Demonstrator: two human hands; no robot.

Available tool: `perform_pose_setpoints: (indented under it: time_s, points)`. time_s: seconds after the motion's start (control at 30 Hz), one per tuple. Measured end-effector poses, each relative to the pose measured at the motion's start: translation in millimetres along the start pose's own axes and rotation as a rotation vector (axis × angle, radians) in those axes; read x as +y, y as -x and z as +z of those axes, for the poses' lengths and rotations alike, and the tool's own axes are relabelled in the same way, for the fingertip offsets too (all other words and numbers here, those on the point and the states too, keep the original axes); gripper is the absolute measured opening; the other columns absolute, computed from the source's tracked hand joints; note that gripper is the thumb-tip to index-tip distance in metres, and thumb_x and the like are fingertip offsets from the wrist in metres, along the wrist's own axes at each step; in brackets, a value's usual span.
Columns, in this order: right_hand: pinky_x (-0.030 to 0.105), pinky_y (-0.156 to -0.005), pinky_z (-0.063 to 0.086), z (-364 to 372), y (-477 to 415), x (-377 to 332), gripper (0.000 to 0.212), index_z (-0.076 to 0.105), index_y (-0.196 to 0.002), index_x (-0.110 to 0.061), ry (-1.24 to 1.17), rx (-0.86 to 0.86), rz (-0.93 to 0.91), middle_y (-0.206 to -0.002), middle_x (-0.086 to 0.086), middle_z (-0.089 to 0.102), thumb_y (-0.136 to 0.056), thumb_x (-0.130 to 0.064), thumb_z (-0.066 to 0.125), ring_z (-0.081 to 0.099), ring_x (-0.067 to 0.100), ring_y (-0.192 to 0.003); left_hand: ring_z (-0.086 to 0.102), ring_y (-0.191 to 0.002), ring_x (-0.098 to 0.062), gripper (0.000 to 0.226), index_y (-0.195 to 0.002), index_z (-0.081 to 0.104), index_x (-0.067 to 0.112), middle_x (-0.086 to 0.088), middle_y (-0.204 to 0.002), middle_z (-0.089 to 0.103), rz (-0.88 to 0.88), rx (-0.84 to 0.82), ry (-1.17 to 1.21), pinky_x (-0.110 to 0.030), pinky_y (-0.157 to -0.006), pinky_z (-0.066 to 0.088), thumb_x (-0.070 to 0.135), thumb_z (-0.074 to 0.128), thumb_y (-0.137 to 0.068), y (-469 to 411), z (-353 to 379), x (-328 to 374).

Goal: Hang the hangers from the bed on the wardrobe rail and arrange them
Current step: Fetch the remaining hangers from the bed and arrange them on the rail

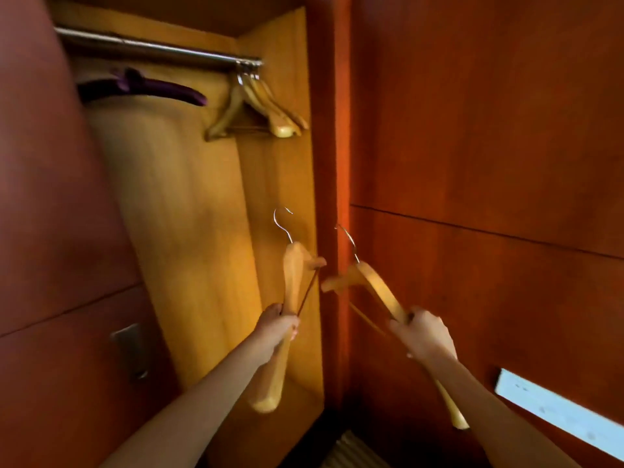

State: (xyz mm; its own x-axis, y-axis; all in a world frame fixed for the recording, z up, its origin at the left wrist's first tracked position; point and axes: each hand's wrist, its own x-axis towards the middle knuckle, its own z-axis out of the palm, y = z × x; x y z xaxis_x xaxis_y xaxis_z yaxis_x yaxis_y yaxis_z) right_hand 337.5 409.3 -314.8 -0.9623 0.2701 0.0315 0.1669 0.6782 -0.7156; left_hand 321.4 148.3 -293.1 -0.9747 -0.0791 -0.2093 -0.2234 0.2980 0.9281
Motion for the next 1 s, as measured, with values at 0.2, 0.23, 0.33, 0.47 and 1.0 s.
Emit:
perform_pose_setpoints:
  time_s: [0.2, 0.23, 0.33, 0.47, 1.0]
  points:
    - [0.022, -0.043, 0.051, 51, -48, -69, 0.023, 0.060, -0.098, -0.020, -0.051, -0.067, -0.136, -0.070, -0.006, 0.065, -0.082, -0.037, 0.064, 0.065, 0.009, -0.051, 0.051, -0.055, -0.017, 0.012, -0.100, 0.055, 0.001, -0.008, -0.066, 0.054, 0.012, 0.235, 0.084, -0.024, -0.052, 0.045, 0.002, 0.055, -0.087, -21, -64, 10]
    - [0.023, -0.046, 0.052, 60, -56, -82, 0.023, 0.061, -0.094, -0.019, -0.055, -0.067, -0.166, -0.069, -0.005, 0.065, -0.081, -0.038, 0.064, 0.065, 0.010, -0.052, 0.052, -0.056, -0.016, 0.015, -0.102, 0.055, 0.002, -0.008, -0.069, 0.055, 0.023, 0.265, 0.094, -0.022, -0.050, 0.046, 0.003, 0.055, -0.088, -26, -74, 14]
    - [0.025, -0.050, 0.054, 84, -78, -121, 0.023, 0.060, -0.087, -0.019, -0.092, -0.074, -0.238, -0.069, -0.004, 0.066, -0.080, -0.040, 0.063, 0.065, 0.012, -0.053, 0.055, -0.067, -0.014, 0.017, -0.105, 0.052, 0.010, -0.011, -0.085, 0.060, 0.062, 0.313, 0.111, -0.017, -0.049, 0.047, 0.008, 0.057, -0.089, -46, -101, 28]
    - [0.029, -0.050, 0.056, 110, -114, -169, 0.019, 0.058, -0.084, -0.020, -0.194, -0.080, -0.278, -0.069, -0.001, 0.066, -0.082, -0.037, 0.065, 0.066, 0.014, -0.054, 0.056, -0.070, -0.017, 0.023, -0.113, 0.054, 0.006, -0.015, -0.093, 0.060, 0.120, 0.367, 0.109, -0.021, -0.056, 0.045, 0.011, 0.056, -0.091, -87, -126, 49]
    - [0.022, -0.046, 0.041, 136, -279, -295, 0.026, 0.062, -0.097, -0.011, -0.411, -0.102, -0.272, -0.071, 0.007, 0.069, -0.086, -0.034, 0.063, 0.064, 0.017, -0.053, 0.059, -0.046, -0.008, 0.007, -0.089, 0.052, 0.010, -0.006, -0.071, 0.060, 0.239, 0.516, 0.138, -0.015, -0.044, 0.048, 0.005, 0.056, -0.090, -244, -146, 143]
